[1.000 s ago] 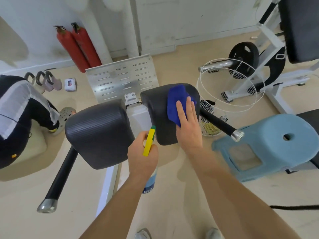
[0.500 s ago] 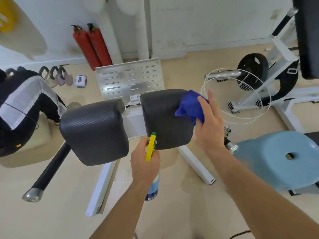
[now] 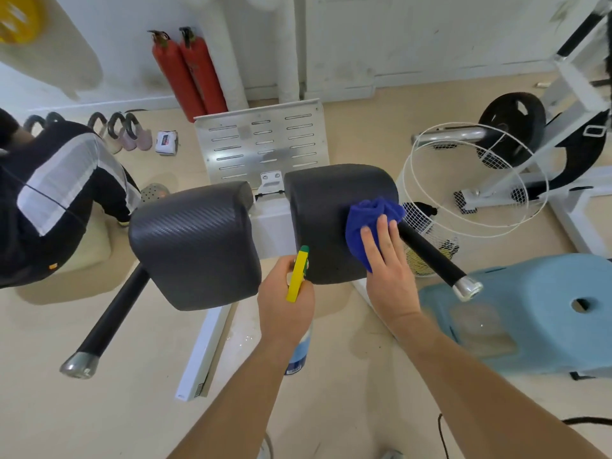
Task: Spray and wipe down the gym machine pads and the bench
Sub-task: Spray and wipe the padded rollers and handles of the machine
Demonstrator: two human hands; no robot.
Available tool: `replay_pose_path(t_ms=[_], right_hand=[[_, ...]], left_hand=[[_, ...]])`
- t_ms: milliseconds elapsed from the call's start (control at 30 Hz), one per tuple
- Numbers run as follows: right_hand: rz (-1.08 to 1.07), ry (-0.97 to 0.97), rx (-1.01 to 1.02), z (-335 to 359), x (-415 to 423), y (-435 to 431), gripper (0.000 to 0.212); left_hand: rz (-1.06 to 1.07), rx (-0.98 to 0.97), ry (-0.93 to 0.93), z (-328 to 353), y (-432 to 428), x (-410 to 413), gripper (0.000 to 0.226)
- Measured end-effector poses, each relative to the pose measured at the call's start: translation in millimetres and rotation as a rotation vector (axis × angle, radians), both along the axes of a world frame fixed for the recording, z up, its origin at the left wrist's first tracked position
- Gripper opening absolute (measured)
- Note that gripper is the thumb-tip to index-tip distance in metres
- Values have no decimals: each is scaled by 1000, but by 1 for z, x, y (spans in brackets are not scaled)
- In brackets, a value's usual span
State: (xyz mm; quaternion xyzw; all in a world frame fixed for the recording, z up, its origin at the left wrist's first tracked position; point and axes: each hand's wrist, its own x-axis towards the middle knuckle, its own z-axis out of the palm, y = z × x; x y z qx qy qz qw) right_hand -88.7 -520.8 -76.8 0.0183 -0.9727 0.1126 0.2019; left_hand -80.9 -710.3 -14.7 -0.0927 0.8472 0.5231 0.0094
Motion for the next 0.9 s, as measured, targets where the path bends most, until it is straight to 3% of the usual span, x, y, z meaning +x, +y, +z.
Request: replay_pose_path(t_ms=[167, 267, 467, 567, 633, 700, 767, 900], right_hand=[[-215, 30, -274, 0, 6, -49, 66], [-256, -22, -297, -1, 0, -76, 62], [-23, -43, 34, -32, 9, -61, 48], [112, -165, 214, -45, 22, -40, 60], [82, -284, 250, -48, 32, -19, 59], [-132, -384, 152, -39, 42, 0, 47], [-252, -339, -5, -21, 41, 10, 41], [-110, -24, -197, 20, 14, 1, 41]], left_hand=[[0, 3, -13, 1, -16, -4, 21], [-30, 3, -1, -4, -27, -4, 25], [-59, 7, 7, -16, -47, -1, 40], [-64, -29, -22, -18, -48, 3, 43], [-60, -34, -42, -18, -44, 7, 33], [-60, -19, -60, -18, -37, 12, 23], [-66, -1, -55, -18, -31, 15, 20], [-68, 17, -28, -21, -17, 16, 22]])
